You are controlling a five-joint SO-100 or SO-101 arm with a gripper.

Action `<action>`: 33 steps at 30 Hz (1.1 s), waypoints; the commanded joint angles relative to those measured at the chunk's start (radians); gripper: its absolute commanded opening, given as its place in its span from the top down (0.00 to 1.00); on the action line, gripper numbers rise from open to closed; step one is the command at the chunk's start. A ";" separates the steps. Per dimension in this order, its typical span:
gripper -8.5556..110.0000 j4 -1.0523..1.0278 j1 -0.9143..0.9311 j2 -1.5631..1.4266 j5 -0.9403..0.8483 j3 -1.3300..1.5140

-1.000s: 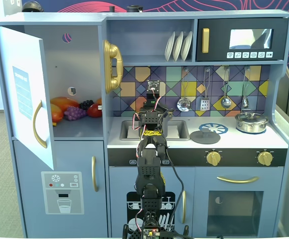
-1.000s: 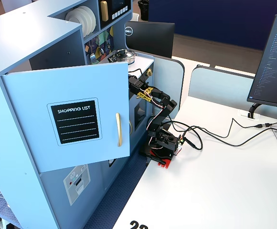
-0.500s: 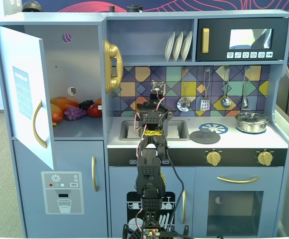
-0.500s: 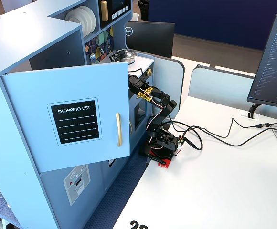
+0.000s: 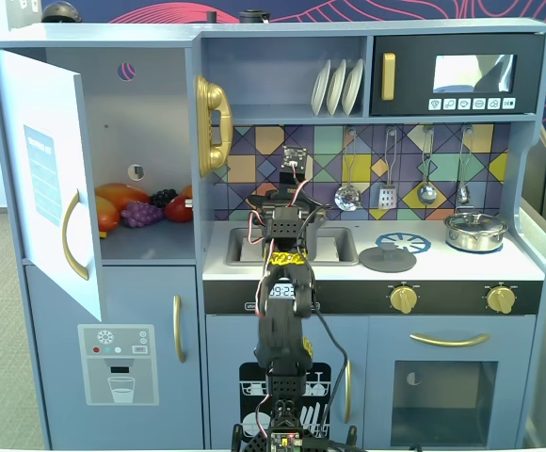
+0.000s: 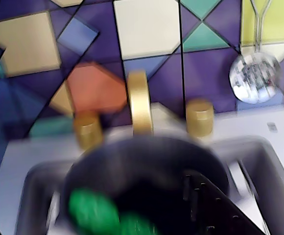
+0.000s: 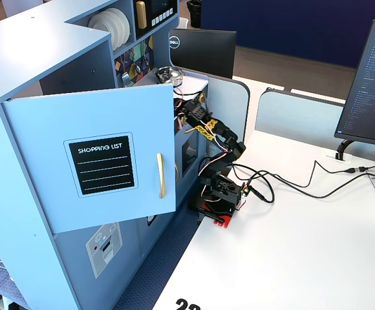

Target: Pick up the green pineapple from the left cabinet and place it in the gray recipient

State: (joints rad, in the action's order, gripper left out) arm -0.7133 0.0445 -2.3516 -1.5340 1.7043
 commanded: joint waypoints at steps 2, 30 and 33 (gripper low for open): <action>0.59 -0.382 -0.049 -0.284 -0.055 -0.084; 0.93 -0.233 -0.015 -0.825 0.018 1.275; 0.93 -0.314 -0.003 -0.825 0.043 1.296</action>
State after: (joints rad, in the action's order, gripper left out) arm -0.9863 0.0215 -3.1677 -1.5248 2.9959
